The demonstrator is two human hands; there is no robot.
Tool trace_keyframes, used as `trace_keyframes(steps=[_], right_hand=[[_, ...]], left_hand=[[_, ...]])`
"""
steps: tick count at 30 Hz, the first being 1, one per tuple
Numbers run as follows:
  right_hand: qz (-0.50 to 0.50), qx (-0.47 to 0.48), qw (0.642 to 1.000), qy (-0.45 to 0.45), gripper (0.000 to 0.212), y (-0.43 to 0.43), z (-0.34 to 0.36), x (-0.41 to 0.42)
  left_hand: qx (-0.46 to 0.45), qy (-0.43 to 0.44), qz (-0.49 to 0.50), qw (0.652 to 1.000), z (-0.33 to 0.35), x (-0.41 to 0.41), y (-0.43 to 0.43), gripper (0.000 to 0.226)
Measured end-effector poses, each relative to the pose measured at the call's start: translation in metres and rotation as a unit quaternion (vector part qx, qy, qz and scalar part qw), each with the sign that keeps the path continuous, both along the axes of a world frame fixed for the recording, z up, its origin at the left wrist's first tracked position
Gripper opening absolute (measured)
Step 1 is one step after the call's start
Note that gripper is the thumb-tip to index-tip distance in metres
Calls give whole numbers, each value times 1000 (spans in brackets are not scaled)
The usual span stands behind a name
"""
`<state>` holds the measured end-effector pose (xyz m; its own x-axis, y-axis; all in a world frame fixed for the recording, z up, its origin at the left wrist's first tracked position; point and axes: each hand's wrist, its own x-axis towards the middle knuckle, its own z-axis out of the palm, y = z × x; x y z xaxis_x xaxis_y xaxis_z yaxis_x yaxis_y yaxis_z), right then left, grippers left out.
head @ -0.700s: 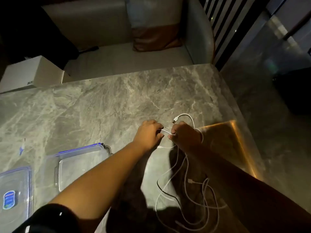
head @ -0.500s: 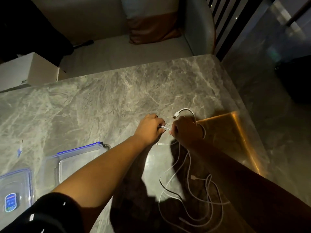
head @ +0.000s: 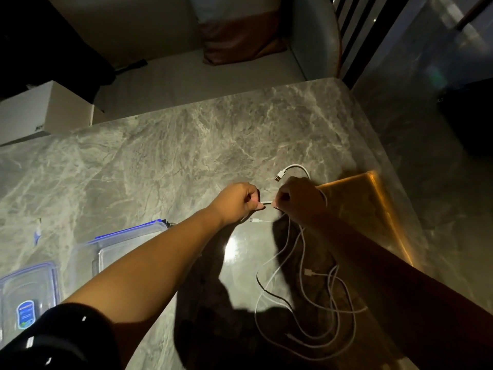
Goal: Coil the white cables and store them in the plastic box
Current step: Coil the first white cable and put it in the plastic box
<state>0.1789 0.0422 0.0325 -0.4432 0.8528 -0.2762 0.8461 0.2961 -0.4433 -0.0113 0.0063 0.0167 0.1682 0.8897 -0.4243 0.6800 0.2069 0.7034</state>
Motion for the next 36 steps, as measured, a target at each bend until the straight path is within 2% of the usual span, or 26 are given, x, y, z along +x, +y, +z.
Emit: trace_keyframes(steps=[3,7,9,13,22,25,30,33,36], right_hand=[[-23,22,999,14,22,-4,10,1],[-25,47,990,134,29,-15,20,3],[-25,67,984,160,26,-22,29,5],[-35,-30,990,136,16,-27,57,8],[4,104,990,94,13,-59,142,-2],[27,121,987,102,13,-67,170,-6],[15,79,971,224,16,-76,211,-15],[39,16,949,312,13,-83,234,-20],[66,14,931,358,12,-90,255,-27]], left_hand=[[-20,-42,22,999,16,-1,-10,24],[-28,-82,49,995,35,-5,-22,21],[-34,-112,54,992,47,-5,-30,21],[-41,-168,62,983,71,-7,-44,17],[-16,-234,61,970,138,-13,-82,22],[-9,-269,78,960,160,-17,-96,22],[8,-360,107,927,205,-20,-118,18],[19,-420,147,895,231,-19,-130,15],[30,-462,151,874,253,-21,-142,16]])
